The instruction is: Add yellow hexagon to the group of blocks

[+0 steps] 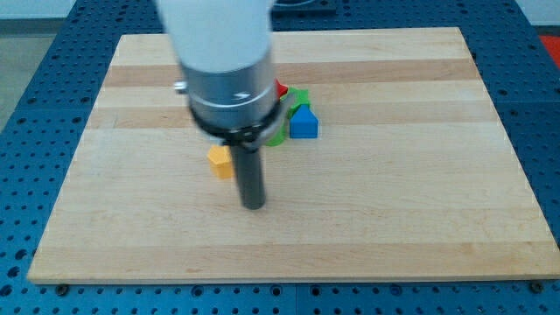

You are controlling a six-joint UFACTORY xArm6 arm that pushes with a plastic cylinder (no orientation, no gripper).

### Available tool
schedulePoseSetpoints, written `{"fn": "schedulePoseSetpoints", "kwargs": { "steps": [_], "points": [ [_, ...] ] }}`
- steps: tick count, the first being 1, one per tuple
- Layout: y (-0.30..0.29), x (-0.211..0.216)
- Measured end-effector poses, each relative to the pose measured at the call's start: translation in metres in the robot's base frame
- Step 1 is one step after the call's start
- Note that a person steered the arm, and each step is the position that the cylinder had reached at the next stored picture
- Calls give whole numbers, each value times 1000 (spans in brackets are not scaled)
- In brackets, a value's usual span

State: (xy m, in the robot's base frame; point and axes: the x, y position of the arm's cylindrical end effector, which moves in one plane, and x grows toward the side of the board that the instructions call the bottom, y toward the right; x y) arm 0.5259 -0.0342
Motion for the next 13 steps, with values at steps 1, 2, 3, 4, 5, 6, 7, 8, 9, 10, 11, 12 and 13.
{"fn": "schedulePoseSetpoints", "kwargs": {
  "steps": [1, 2, 3, 4, 5, 6, 7, 8, 9, 10, 11, 12, 13],
  "points": [
    [17, -28],
    [-14, -31],
    [-65, -31],
    [-89, -32],
    [-80, -12],
    [-39, 25],
    [-9, 20],
    [-5, -12],
    [-36, -20],
    [-80, -23],
    [-101, -47],
    [-104, -57],
    [-104, -30]
  ]
}}
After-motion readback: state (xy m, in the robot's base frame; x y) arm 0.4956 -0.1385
